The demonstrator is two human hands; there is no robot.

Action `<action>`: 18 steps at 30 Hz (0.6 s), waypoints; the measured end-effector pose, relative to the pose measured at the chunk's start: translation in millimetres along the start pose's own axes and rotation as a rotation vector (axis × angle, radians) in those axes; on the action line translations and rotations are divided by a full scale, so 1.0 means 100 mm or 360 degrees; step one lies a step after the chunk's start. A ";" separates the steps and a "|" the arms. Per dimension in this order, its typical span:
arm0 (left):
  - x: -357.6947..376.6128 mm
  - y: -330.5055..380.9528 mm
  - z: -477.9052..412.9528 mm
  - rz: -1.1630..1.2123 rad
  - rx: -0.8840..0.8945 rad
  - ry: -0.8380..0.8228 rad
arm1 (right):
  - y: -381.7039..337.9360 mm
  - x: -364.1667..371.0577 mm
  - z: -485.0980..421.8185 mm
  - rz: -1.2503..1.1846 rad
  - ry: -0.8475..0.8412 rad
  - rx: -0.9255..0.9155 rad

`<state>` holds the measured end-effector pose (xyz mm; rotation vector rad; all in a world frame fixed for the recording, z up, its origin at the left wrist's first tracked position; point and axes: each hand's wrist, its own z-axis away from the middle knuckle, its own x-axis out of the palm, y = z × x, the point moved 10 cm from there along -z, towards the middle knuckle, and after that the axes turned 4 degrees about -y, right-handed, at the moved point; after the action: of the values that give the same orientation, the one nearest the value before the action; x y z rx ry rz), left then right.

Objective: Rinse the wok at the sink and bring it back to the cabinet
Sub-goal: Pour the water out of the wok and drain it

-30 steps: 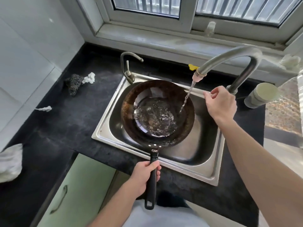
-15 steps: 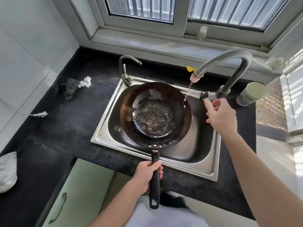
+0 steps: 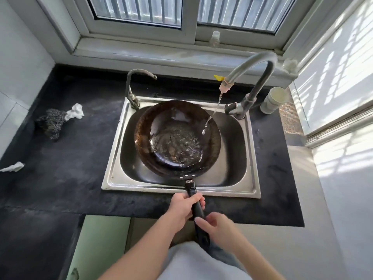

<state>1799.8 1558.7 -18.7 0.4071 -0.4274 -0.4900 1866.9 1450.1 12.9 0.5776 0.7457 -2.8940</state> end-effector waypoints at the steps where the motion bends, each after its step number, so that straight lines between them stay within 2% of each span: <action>1: -0.01 -0.01 -0.02 0.0002 0.0002 -0.0005 | -0.03 0.12 -0.04 -0.0085 -0.0069 -0.0003; 7: -0.07 -0.02 -0.05 -0.0019 0.0003 -0.0030 | -0.17 0.46 -0.13 -0.1240 -0.0363 0.0209; 9: -0.08 -0.01 -0.04 -0.0046 0.0002 -0.0059 | -0.22 0.47 -0.12 -0.1285 -0.0286 0.0206; 14: -0.08 0.00 -0.02 -0.0071 -0.0011 -0.0108 | -0.25 0.36 -0.11 -0.1053 0.0195 0.0014; 18: -0.03 -0.01 0.04 0.0065 -0.0028 -0.0088 | -0.27 0.31 -0.10 -0.0975 0.0276 -0.0096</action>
<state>1795.0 1558.3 -16.2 0.3677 -0.4836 -0.4660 1836.4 1478.4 5.3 0.7024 1.2162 -3.3762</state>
